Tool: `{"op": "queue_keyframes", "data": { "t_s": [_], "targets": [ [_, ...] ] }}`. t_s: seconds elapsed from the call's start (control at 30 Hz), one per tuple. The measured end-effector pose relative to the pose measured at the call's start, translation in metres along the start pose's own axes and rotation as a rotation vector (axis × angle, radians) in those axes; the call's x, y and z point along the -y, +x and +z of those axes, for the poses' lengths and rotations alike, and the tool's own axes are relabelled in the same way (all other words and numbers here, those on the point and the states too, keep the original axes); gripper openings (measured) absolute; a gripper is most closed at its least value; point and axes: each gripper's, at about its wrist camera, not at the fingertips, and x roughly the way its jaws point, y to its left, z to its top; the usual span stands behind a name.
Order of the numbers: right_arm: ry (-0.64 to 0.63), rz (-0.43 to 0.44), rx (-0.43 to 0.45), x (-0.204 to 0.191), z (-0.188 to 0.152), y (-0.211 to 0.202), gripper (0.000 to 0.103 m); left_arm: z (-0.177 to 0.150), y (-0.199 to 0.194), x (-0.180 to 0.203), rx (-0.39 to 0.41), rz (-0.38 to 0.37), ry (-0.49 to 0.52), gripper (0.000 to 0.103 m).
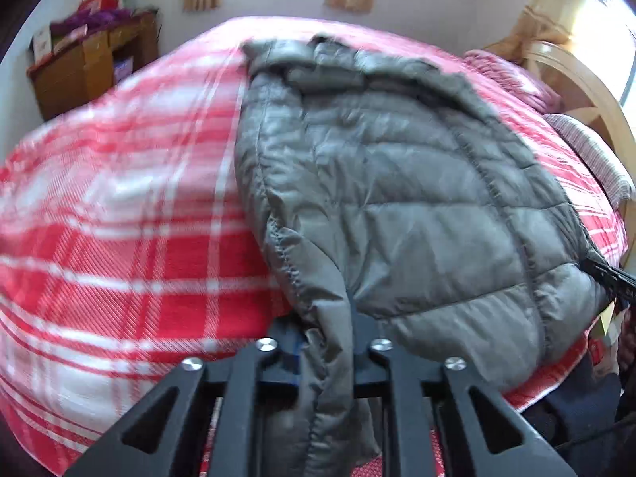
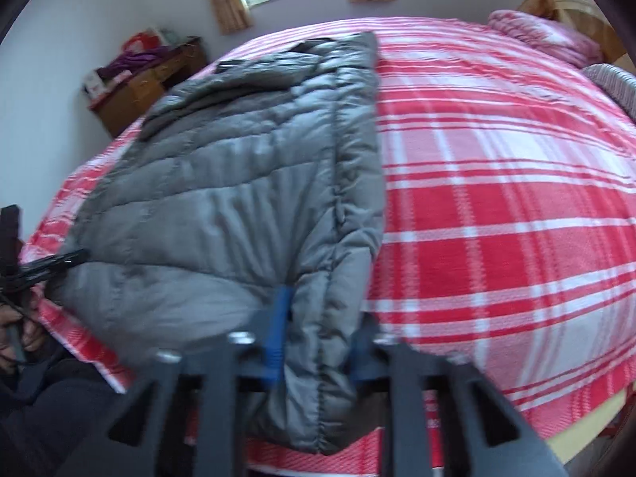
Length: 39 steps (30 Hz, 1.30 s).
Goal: Fold large clothes
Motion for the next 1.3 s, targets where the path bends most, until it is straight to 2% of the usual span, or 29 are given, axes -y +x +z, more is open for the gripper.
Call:
{"op": "queue_keyframes", "data": {
  "t_s": [0.07, 0.13, 0.27, 0.37, 0.47, 0.5, 0.57, 0.63, 0.87, 1.07, 1.17, 1.2, 1.23, 1.3],
  "targets": [
    [-0.026, -0.009, 0.026, -0.006, 0.002, -0.008, 0.012, 0.009, -0.025, -0.001, 0.063, -0.027, 0.008, 0.01],
    [-0.027, 0.013, 0.071, -0.008, 0.007, -0.025, 0.011, 0.019, -0.054, -0.003, 0.123, -0.053, 0.009, 0.009],
    [-0.02, 0.066, 0.194, -0.011, 0.022, -0.078, 0.011, 0.035, -0.132, -0.008, 0.272, -0.161, -0.012, 0.008],
    [-0.03, 0.113, 0.303, -0.02, 0.035, -0.13, 0.011, 0.04, -0.178, -0.007, 0.359, -0.177, 0.011, 0.008],
    [-0.052, 0.152, 0.418, -0.033, 0.047, -0.174, 0.011, 0.05, -0.196, -0.005, 0.406, -0.12, 0.04, 0.008],
    [-0.058, 0.16, 0.442, -0.035, 0.054, -0.179, 0.011, 0.056, -0.191, -0.004, 0.411, -0.116, 0.053, 0.008],
    [-0.07, 0.158, 0.485, -0.037, 0.07, -0.182, 0.01, 0.075, -0.169, -0.003, 0.42, -0.064, 0.087, 0.008],
    [-0.073, 0.146, 0.506, -0.035, 0.094, -0.165, 0.01, 0.095, -0.138, -0.011, 0.414, -0.045, 0.089, 0.008],
    [0.005, 0.096, 0.466, -0.015, 0.179, -0.066, 0.01, 0.157, -0.049, -0.034, 0.419, 0.027, 0.053, 0.009],
    [0.053, 0.039, 0.426, 0.011, 0.215, -0.009, 0.01, 0.2, 0.012, -0.046, 0.355, 0.068, -0.015, 0.019],
    [0.077, 0.028, 0.393, 0.022, 0.231, 0.019, 0.011, 0.215, 0.039, -0.054, 0.307, 0.106, -0.083, 0.032],
    [0.082, 0.021, 0.382, 0.024, 0.236, 0.029, 0.011, 0.22, 0.044, -0.06, 0.3, 0.128, -0.108, 0.044],
    [0.086, 0.017, 0.373, 0.027, 0.24, 0.038, 0.011, 0.223, 0.047, -0.065, 0.308, 0.16, -0.132, 0.06],
    [0.097, 0.015, 0.355, 0.034, 0.248, 0.054, 0.011, 0.227, 0.047, -0.08, 0.362, 0.235, -0.192, 0.08]
  ]
}}
